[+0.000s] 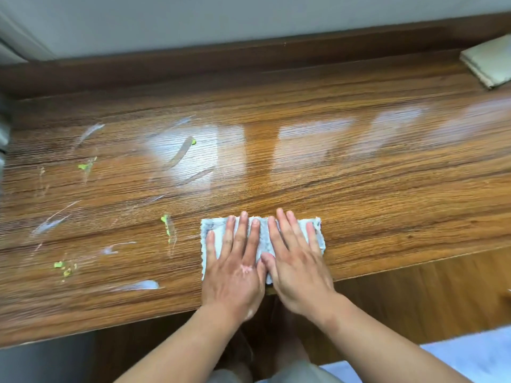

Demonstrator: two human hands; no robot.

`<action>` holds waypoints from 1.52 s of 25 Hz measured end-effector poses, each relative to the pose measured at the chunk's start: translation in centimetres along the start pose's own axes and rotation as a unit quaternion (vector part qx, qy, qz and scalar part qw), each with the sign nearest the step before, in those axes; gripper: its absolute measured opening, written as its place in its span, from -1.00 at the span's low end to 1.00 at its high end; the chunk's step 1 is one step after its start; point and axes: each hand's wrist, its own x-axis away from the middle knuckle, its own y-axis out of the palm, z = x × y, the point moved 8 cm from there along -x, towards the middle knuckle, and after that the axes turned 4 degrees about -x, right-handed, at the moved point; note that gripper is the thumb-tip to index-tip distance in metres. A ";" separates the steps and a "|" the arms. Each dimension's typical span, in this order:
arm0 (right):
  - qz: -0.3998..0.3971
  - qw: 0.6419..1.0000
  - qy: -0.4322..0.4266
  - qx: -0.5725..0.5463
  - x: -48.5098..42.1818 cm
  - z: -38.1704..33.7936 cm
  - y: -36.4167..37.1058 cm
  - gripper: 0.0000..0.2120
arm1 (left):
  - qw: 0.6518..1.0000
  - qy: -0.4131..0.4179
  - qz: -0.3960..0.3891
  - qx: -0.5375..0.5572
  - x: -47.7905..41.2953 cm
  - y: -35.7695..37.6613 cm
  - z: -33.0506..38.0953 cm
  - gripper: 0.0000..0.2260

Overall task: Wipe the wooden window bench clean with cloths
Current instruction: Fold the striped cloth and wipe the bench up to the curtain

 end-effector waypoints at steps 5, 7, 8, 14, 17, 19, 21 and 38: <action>-0.058 0.997 0.029 0.051 -9.9 2.2 -1.1 -0.23 | 0.999 0.008 -0.028 -0.020 -9.2 -2.9 -3.6 -0.41; -0.053 0.996 0.059 0.045 -14.8 2.4 -2.3 -0.27 | 0.999 0.013 -0.041 -0.026 -14.5 -4.4 -5.5 -0.42; -0.054 0.995 0.071 0.043 -16.4 2.4 -2.4 -0.29 | 0.998 0.018 -0.046 -0.034 -16.2 -4.7 -6.1 -0.42; -0.037 0.998 0.041 0.040 -7.4 -1.4 0.7 -0.26 | 0.999 0.045 -0.013 -0.012 -6.2 -1.8 -5.7 -0.39; -0.020 0.999 0.008 0.036 -0.3 -5.0 3.2 -0.29 | 0.999 0.032 0.012 -0.007 2.9 0.5 -5.8 -0.39; -0.024 0.999 -0.005 0.047 2.3 -6.6 4.5 -0.30 | 1.000 0.012 0.012 -0.010 6.6 1.4 -6.2 -0.39; -0.032 0.998 -0.014 0.050 3.3 -7.2 4.9 -0.31 | 1.000 0.012 -0.004 -0.008 8.1 1.6 -6.3 -0.40; 0.007 0.988 0.143 -0.064 -14.0 1.2 -2.2 -0.13 | 0.998 0.001 0.003 0.058 -10.5 -4.9 -4.4 -0.37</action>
